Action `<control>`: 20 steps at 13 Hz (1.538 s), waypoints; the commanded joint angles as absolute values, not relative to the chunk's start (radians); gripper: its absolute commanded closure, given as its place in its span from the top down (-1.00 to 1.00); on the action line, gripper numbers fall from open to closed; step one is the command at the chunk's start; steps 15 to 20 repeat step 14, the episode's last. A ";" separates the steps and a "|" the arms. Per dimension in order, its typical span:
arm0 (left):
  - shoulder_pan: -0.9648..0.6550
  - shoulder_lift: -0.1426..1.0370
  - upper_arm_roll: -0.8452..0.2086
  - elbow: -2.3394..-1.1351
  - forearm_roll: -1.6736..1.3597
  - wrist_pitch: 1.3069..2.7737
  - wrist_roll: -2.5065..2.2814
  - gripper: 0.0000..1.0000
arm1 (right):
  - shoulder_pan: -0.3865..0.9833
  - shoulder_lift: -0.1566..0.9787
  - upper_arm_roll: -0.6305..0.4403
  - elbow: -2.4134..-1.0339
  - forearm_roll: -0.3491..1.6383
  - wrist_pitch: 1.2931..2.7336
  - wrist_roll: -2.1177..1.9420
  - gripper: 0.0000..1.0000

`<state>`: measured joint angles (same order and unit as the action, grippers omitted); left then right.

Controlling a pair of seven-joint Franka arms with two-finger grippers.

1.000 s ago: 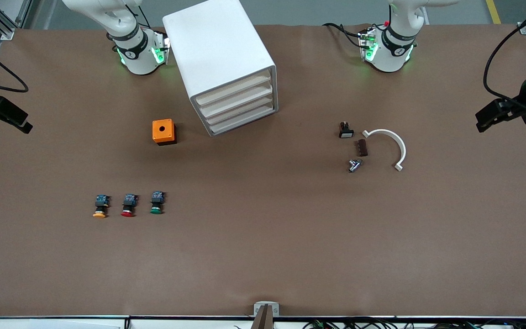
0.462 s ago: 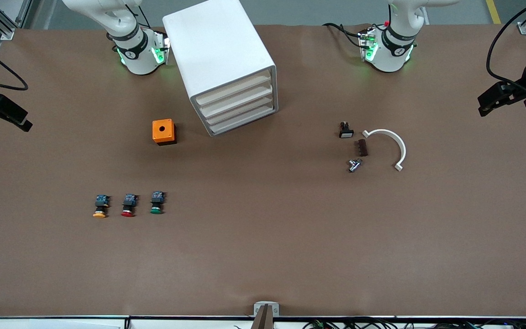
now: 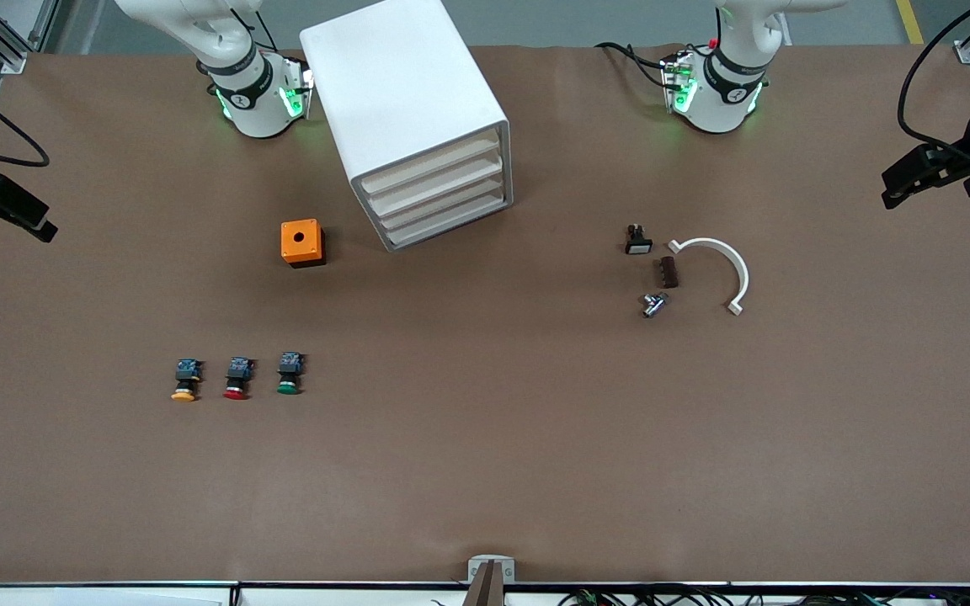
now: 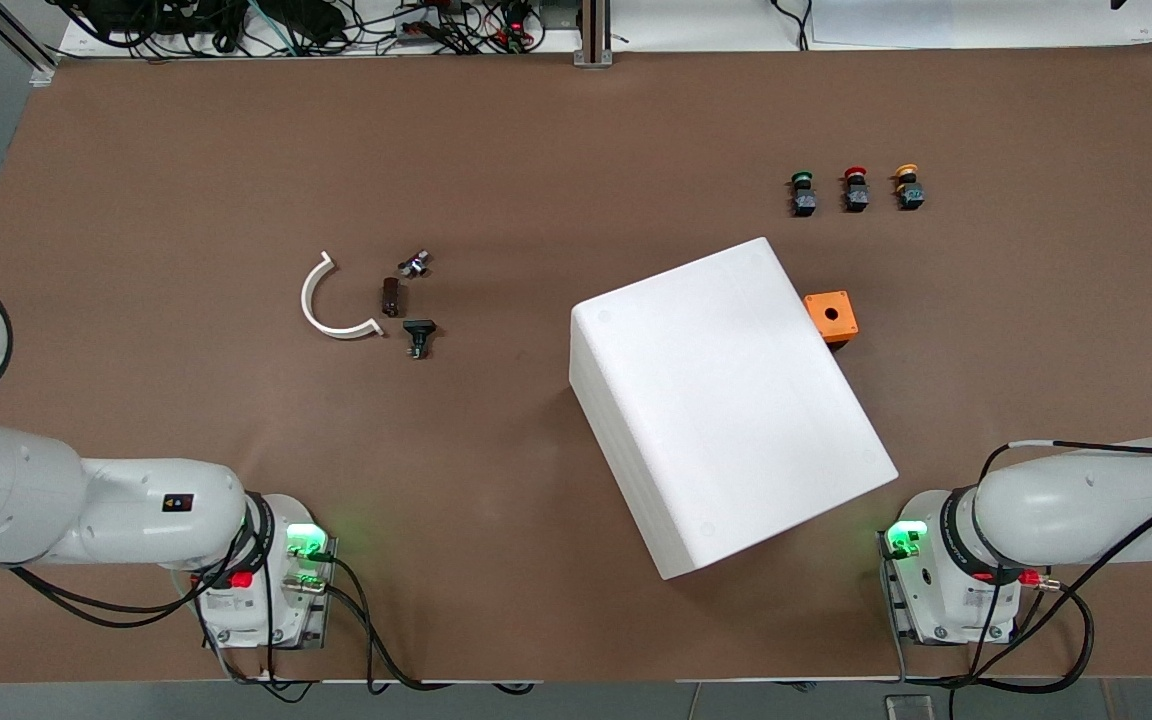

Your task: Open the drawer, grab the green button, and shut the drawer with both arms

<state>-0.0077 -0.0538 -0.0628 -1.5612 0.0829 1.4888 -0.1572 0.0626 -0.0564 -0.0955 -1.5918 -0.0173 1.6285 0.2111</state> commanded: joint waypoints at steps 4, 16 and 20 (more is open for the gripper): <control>-0.006 -0.068 -0.067 -1.582 0.064 1.506 -0.135 1.00 | -0.023 0.027 -0.022 -1.470 -0.025 1.594 0.198 1.00; -0.017 -0.058 -0.100 -1.578 0.020 1.485 -0.108 1.00 | -0.034 0.026 -0.026 -1.476 -0.017 1.591 0.118 1.00; -0.017 -0.058 -0.100 -1.578 0.020 1.485 -0.108 1.00 | -0.034 0.026 -0.026 -1.476 -0.017 1.591 0.118 1.00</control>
